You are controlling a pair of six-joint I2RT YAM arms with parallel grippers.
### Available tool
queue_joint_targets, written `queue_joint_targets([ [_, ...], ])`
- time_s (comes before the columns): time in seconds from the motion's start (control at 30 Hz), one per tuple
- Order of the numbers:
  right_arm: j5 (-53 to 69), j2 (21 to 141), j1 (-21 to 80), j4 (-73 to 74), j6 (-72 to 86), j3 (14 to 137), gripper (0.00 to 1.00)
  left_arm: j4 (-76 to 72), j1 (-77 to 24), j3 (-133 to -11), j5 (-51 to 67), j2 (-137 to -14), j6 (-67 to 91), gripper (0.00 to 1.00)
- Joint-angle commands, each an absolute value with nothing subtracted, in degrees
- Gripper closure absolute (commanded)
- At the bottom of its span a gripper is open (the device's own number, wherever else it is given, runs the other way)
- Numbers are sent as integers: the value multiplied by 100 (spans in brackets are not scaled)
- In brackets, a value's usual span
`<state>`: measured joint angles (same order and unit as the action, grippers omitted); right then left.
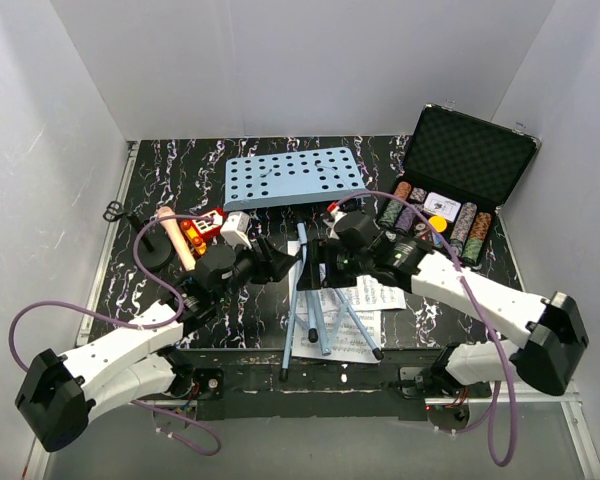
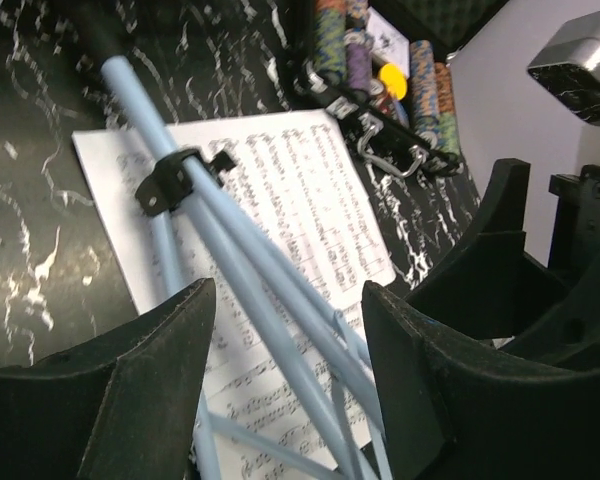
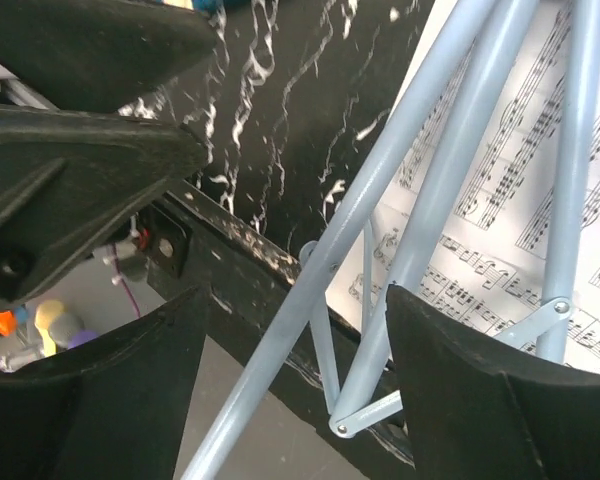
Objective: Pack up the instrument practice props
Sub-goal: Place the music stand at the center of the board, then close the music stand at the center of the board.
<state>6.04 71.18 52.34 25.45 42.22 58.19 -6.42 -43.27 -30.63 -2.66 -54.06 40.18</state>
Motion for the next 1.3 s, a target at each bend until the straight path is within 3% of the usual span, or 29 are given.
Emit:
queue_joint_targets([
  [0.0, 1257, 7514, 5335, 2697, 4078, 5959, 26, -466, -4350, -2743, -422, -5177, 4342, 41],
  [0.07, 1204, 7593, 5352, 2655, 4078, 5880, 37, -475, -4351, -2664, -422, -5177, 4394, 42],
  [0.2, 1125, 7646, 5353, 2418, 4157, 5582, 75, -536, -4351, -2549, -378, -5264, 4465, 44],
  [0.47, 1160, 7980, 5370, 1847, 4386, 5002, 92, -712, -4359, -2338, -396, -5291, 4526, 46],
  [1.1, 1467, 9825, 5440, 1626, 4474, 5414, 94, -1028, -4359, -1661, -483, -5441, 4772, 48],
  [1.17, 1529, 9914, 5440, 1643, 4482, 5458, 91, -932, -4359, -1661, -501, -5362, 4764, 48],
  [1.27, 1442, 9722, 5449, 1626, 4535, 5414, 78, -713, -4359, -1679, -536, -5142, 4694, 47],
])
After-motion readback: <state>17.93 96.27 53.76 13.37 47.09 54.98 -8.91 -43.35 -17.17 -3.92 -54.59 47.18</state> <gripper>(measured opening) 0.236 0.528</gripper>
